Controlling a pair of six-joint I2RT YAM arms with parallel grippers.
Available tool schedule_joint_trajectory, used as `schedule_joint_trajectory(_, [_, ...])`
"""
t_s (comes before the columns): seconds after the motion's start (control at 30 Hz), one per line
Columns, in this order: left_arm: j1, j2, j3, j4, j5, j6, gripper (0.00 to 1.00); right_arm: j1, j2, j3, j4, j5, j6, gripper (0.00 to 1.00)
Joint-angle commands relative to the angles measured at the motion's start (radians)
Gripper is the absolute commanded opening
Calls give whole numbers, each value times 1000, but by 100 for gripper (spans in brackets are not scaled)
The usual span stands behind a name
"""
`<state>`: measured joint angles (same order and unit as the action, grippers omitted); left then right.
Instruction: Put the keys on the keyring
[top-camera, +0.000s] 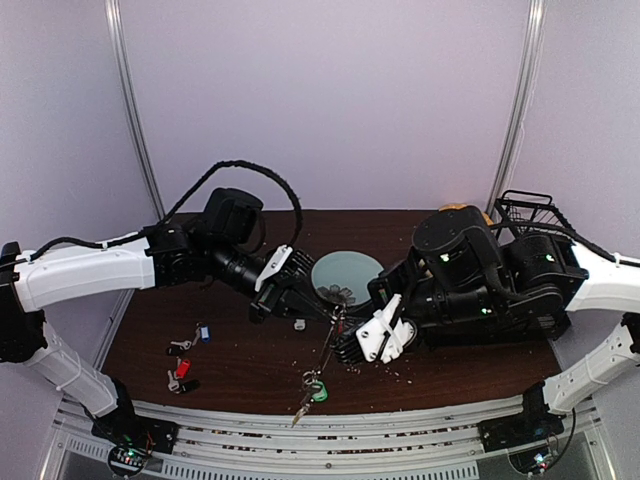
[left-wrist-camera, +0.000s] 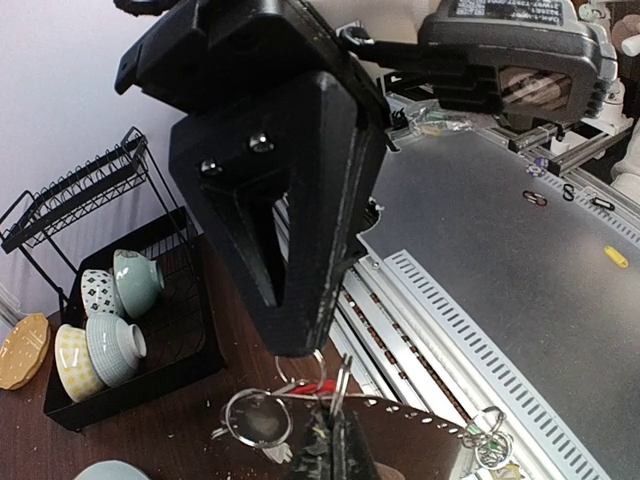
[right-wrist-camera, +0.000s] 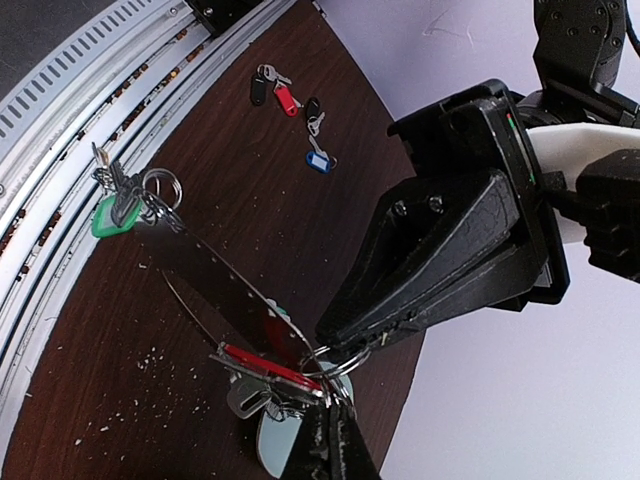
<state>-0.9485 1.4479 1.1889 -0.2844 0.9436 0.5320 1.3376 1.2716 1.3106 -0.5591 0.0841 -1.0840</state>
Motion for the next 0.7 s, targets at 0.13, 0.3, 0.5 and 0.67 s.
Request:
schedule_joint_trajectory(0.13, [8,-18,-8,69,18,-13,0,5,-31,15,10,31,25,0])
schedule_joint_trajectory(0.3, [10,-15,-8,73,26,-18,0,5,-43,10,-1,19,11,0])
schedule_joint_trajectory(0.5, [12,-12,-7,75,29,-21,0,9,-45,13,-3,0,12,0])
schedule_joint_trajectory(0.67, [14,-13,-9,77,29,-22,0,14,-41,10,9,-4,9,0])
